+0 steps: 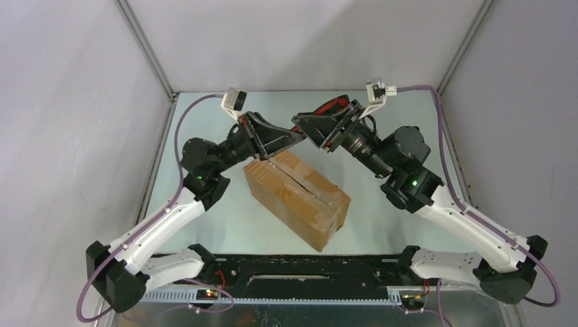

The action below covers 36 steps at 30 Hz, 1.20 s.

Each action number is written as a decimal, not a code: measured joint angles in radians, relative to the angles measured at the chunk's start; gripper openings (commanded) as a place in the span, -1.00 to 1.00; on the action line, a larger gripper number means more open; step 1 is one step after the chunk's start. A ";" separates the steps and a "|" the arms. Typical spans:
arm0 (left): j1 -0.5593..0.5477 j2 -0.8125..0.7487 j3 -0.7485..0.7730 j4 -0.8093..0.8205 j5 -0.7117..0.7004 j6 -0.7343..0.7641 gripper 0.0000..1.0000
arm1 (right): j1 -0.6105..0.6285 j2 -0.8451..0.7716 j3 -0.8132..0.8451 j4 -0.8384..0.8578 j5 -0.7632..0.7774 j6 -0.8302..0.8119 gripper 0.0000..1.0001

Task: Unpack the express box
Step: Cut the express box at the center of the board.

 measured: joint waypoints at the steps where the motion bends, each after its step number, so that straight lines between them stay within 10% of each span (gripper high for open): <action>1: -0.002 -0.006 0.000 -0.007 0.000 0.009 0.25 | -0.002 0.001 0.003 -0.002 -0.011 -0.002 -1.00; 4: 0.002 -0.035 0.000 -0.100 0.005 0.067 0.74 | -0.034 0.008 0.013 -0.036 -0.068 -0.037 -1.00; 11: 0.117 -0.226 0.033 -0.534 0.038 0.422 0.81 | -0.157 0.020 0.050 -0.196 -0.302 -0.125 -1.00; 17: 0.147 -0.156 0.317 -0.809 0.121 0.715 0.52 | -0.114 0.059 0.132 -0.372 -0.550 -0.216 -1.00; 29: 0.108 0.045 0.490 -0.939 0.279 0.824 0.22 | -0.006 0.174 0.263 -0.653 -0.644 -0.361 -1.00; 36: 0.082 0.059 0.505 -0.960 0.303 0.830 -0.53 | 0.008 0.202 0.288 -0.709 -0.616 -0.394 -1.00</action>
